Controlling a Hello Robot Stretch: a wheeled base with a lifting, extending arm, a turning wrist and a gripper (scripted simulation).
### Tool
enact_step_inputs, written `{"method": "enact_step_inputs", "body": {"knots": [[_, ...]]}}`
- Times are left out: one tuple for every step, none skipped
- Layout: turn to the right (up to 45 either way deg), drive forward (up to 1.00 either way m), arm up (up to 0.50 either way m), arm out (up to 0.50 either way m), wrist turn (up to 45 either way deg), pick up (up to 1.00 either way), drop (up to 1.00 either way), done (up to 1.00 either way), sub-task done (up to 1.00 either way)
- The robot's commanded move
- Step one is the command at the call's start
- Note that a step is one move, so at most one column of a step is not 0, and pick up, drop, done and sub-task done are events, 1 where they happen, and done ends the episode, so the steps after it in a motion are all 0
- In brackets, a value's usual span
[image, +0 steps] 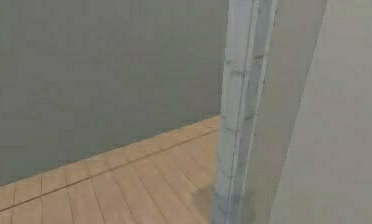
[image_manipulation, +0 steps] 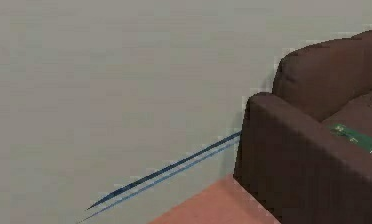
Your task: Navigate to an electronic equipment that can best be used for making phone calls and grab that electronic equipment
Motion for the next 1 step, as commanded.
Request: {"method": "enact_step_inputs", "body": {"knots": [[3.0, 0.00, 0.00, 0.00, 0.0, 0.00, 0.00, 0.00, 0.00]]}}
